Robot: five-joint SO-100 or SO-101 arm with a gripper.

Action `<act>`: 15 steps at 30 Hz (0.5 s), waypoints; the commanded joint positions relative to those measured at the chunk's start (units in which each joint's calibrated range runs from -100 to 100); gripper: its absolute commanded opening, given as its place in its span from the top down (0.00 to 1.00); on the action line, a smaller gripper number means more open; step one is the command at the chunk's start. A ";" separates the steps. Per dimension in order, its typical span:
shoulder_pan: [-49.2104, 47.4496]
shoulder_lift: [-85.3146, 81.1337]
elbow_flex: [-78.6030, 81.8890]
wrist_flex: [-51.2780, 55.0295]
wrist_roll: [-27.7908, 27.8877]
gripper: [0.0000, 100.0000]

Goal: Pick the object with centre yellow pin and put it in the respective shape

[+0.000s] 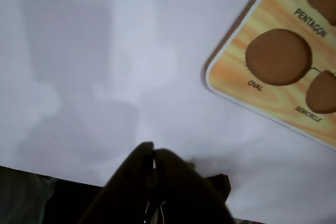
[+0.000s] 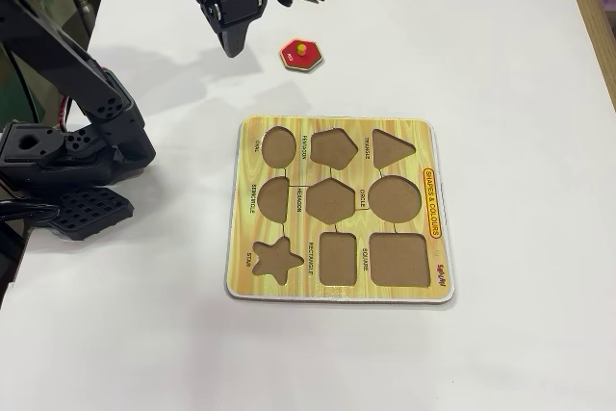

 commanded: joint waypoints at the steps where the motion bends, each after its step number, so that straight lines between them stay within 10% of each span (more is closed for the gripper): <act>1: -0.02 1.73 -4.59 -0.01 0.19 0.99; 15: 1.06 11.18 -17.45 -0.10 -0.13 0.99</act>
